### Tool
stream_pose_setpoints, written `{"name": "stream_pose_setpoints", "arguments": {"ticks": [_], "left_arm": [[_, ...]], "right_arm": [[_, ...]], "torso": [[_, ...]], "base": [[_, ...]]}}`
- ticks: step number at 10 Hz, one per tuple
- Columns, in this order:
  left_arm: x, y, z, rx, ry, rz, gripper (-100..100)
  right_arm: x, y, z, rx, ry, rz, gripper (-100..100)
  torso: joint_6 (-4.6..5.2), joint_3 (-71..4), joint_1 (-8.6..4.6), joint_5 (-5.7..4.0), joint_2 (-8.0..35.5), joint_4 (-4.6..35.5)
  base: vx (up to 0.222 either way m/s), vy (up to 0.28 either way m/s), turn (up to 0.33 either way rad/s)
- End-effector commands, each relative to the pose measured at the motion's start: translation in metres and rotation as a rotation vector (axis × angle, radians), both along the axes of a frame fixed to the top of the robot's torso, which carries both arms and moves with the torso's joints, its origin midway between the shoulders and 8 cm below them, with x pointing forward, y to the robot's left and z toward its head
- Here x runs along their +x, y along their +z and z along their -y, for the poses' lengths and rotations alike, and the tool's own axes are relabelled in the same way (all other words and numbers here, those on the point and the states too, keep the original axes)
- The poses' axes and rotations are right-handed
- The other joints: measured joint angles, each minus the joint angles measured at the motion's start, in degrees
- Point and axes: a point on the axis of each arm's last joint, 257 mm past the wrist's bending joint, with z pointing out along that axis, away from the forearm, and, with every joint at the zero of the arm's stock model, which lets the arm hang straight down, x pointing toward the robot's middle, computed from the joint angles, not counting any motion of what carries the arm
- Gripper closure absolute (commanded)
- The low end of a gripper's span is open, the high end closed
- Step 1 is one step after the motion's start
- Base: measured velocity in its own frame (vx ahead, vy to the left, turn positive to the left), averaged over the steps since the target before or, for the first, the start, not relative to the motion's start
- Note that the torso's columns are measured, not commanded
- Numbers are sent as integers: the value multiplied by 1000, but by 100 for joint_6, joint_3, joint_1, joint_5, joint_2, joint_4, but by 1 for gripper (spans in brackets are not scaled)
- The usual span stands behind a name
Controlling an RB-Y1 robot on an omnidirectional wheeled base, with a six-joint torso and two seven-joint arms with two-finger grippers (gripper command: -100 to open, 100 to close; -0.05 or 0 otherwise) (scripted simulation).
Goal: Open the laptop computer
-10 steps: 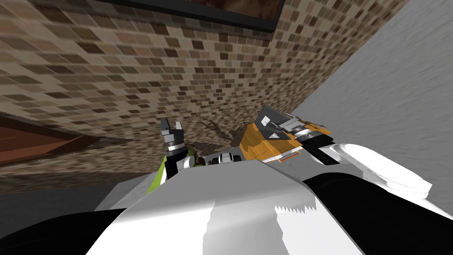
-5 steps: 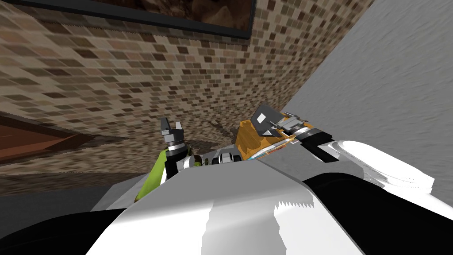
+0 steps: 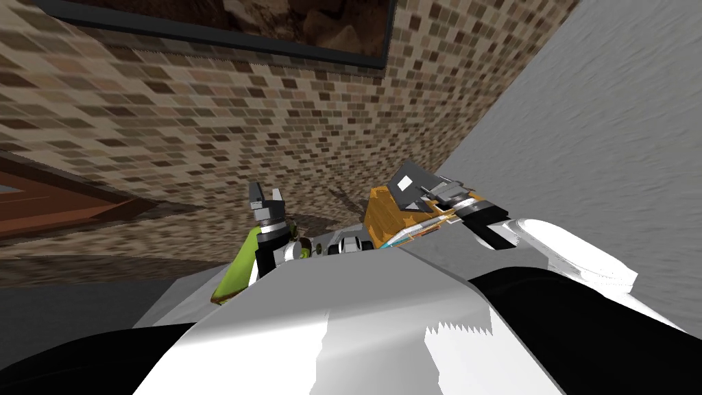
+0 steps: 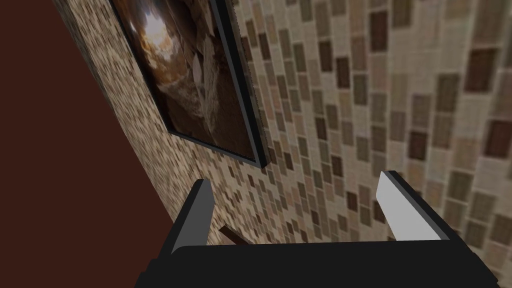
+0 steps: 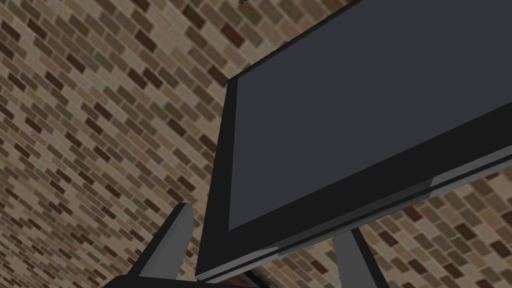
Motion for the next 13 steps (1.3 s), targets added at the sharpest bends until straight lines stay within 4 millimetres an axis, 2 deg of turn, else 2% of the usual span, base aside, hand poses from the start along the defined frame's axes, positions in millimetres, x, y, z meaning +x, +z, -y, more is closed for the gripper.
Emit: {"name": "stream_pose_setpoints", "arguments": {"ticks": [1, 3, 4, 5, 8, 13], "left_arm": [[0, 0, 0, 0, 0, 0, 0], [0, 0, 0, 0, 0, 0, 0], [0, 0, 0, 0, 0, 0, 0], [0, 0, 0, 0, 0, 0, 0], [0, 0, 0, 0, 0, 0, 0], [0, 0, 0, 0, 0, 0, 0]], "right_arm": [[1, -15, 12, 138, -20, 7, 100], [3, -21, 15, 209, -25, 16, 100], [4, -15, 11, 182, -14, 17, 100], [5, -26, 18, 262, -28, 28, 100], [9, -43, 24, 372, -43, 46, 100], [19, -73, 26, 558, -54, 75, 100]], "torso": [[14, 2, -11, -2, 3, 3], [5, 5, -13, -4, 7, 3], [1, 1, 6, 8, 3, 7], [-6, -3, 48, 33, 2, 14], [-8, 11, 53, 38, 24, 24], [-38, 5, 90, 19, 3, -5]], "base": [[-33, -100, 78], [-52, -80, 49], [-26, -29, 2], [-39, -47, 35], [-51, -73, 41], [-31, -36, 68]]}}
